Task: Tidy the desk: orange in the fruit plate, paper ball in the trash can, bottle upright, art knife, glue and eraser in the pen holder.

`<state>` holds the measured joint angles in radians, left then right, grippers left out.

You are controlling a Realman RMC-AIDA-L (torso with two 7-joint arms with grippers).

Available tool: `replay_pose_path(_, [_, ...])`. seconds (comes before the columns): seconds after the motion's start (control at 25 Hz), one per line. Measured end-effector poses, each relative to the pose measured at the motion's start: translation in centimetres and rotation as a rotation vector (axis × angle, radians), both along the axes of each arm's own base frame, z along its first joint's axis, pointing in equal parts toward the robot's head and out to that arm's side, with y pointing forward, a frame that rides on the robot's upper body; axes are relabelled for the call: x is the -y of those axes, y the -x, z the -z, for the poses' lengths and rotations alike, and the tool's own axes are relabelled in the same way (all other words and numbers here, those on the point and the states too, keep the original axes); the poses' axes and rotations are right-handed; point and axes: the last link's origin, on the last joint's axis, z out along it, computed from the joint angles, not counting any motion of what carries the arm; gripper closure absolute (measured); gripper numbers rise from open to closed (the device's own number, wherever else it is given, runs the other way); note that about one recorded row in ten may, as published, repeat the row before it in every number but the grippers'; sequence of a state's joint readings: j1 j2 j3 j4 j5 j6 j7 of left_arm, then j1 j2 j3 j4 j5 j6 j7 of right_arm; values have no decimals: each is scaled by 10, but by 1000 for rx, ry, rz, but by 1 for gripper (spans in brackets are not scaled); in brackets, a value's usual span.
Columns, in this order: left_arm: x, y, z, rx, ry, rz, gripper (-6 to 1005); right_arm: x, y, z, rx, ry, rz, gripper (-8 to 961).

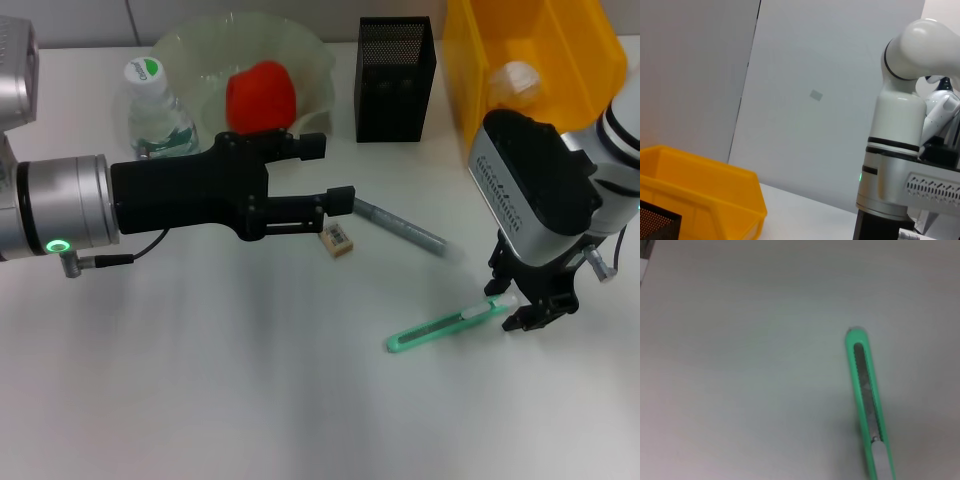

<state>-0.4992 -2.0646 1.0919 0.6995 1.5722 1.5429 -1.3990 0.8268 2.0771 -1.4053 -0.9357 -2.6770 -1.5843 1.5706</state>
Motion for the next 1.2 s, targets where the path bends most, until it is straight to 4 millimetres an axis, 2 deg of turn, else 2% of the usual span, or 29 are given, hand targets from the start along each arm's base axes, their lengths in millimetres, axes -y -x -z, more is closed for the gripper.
replay_pose_path(1.2, [-1, -1, -3, 14, -18, 1, 201, -1, 7, 12, 59, 27, -79, 627])
